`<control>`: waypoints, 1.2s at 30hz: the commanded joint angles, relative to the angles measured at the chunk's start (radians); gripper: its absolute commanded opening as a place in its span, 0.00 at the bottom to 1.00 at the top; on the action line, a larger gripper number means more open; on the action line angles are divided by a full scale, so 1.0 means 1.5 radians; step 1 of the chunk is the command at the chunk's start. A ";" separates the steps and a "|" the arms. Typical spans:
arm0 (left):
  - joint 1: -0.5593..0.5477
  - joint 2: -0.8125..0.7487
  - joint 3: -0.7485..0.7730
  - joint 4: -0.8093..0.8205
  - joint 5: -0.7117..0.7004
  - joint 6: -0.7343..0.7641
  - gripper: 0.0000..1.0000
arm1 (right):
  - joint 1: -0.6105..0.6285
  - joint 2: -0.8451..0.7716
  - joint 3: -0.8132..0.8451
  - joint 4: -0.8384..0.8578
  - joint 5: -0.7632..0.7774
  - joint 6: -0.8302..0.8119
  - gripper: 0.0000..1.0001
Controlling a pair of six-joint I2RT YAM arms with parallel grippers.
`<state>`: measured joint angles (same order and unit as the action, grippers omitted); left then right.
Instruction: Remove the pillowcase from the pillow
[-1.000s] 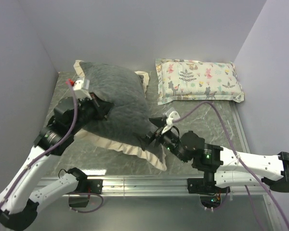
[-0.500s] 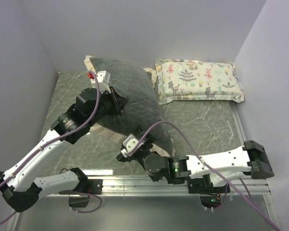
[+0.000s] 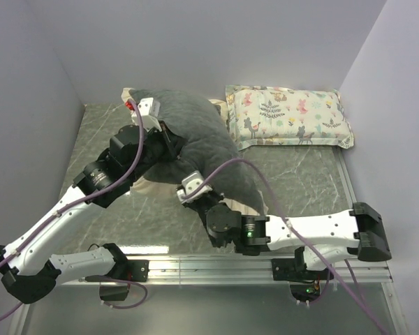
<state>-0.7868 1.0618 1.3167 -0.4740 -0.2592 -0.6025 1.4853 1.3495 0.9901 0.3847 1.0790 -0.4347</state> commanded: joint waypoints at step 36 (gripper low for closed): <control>0.372 0.091 -0.467 0.735 0.213 -0.147 0.88 | -0.437 -0.259 0.374 -0.591 -0.382 0.494 0.00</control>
<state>-0.2829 1.1526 0.6514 0.2676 -0.0898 -0.7738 0.8532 1.0008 1.4609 -0.5968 0.5205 0.2646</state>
